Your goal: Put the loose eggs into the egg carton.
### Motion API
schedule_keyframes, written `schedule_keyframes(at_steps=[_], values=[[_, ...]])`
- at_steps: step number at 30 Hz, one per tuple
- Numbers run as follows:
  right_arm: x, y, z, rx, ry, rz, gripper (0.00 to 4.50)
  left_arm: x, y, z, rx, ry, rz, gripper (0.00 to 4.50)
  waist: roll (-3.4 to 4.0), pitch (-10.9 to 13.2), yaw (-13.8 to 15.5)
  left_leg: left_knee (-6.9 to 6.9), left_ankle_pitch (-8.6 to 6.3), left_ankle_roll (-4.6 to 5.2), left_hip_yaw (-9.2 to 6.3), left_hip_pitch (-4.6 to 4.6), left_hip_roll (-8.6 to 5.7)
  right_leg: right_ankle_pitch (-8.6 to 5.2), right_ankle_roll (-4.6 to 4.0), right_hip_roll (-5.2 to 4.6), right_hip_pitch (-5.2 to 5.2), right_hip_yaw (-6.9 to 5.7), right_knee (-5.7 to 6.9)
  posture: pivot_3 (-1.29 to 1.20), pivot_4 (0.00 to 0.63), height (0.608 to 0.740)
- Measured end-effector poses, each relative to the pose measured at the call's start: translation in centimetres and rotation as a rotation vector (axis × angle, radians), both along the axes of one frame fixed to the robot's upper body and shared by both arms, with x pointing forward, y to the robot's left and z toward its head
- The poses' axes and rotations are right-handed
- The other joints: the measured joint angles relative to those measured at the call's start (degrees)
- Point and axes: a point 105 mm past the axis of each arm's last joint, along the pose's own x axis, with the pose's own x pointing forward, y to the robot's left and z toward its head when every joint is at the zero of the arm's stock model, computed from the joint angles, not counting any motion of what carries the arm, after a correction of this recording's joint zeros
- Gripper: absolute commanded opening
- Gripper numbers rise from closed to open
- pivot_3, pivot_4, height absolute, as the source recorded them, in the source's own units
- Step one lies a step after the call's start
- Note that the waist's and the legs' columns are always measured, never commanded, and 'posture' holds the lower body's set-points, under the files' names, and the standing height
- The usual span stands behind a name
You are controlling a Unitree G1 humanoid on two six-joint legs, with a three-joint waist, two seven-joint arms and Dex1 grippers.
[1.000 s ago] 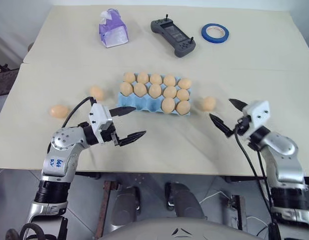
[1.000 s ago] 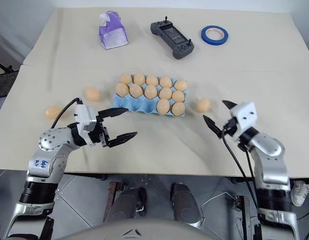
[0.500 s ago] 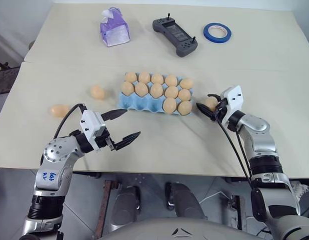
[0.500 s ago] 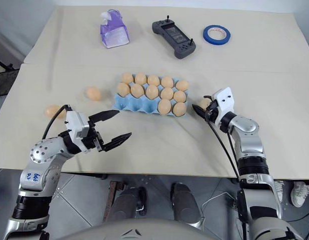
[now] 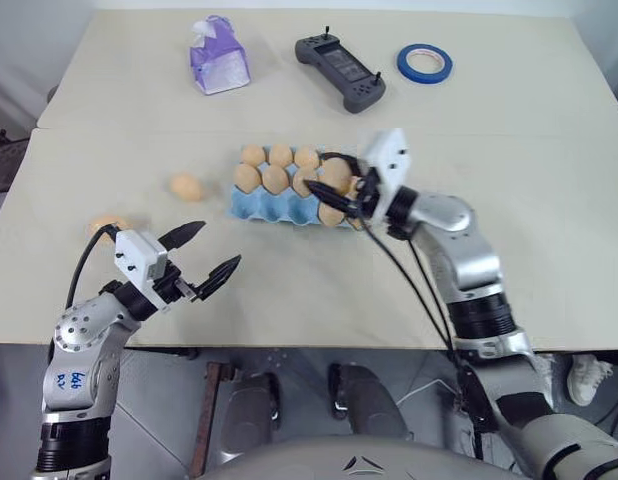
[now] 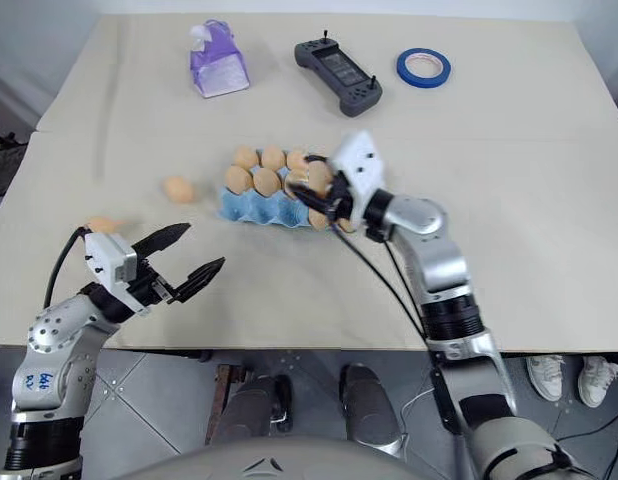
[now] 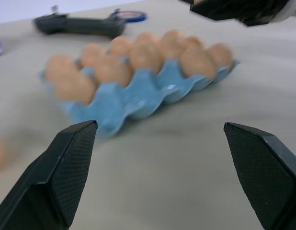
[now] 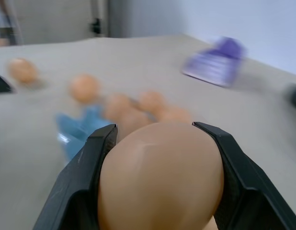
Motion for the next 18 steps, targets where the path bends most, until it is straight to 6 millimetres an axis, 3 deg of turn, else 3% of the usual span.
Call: schedule_keyframes(at_steps=[4, 11, 15, 18], values=[[0.2, 1.9, -1.4, -0.043, 0.029, -0.01, 2.19, 0.1, 0.6, -0.6, -0.014, 0.016, 0.034, 4.5, 0.0, 0.0, 0.2, -0.01, -0.04, 0.06, 0.0, -0.17, -0.06, 0.0, 0.0, -0.09, -0.01, -0.06, -0.31, 0.0, 0.15, 0.74], [0.1, 1.7, -1.9, -0.076, 0.035, 0.014, 4.47, -0.1, 0.6, -0.4, -0.014, 0.006, 0.045, 4.5, 0.0, 0.0, -0.28, -0.33, -0.1, 0.01, -0.08, -0.2, -0.01, 0.0, -0.01, -0.07, -0.12, -0.29, -0.38, 0.0, 0.15, 0.74], [-0.7, 1.1, -1.7, -0.072, 0.029, 0.053, 4.47, -0.2, 0.4, -0.1, -0.014, -0.006, 0.046, 4.5, 0.0, 0.0, -0.5, -0.4, -0.1, 0.01, -0.06, -0.2, 0.0, 0.0, 0.0, -0.06, -0.12, -0.31, -0.42, 0.0, 0.15, 0.74], [-2.1, -1.1, -1.3, -0.041, -0.015, 0.085, 4.47, -0.6, 0.7, -0.5, -0.015, 0.012, 0.064, 4.5, 0.0, 0.0, -0.28, -0.41, -0.12, 0.03, -0.08, -0.21, 0.0, 0.0, 0.0, -0.06, -0.11, -0.36, -0.49, 0.0, 0.15, 0.74]])
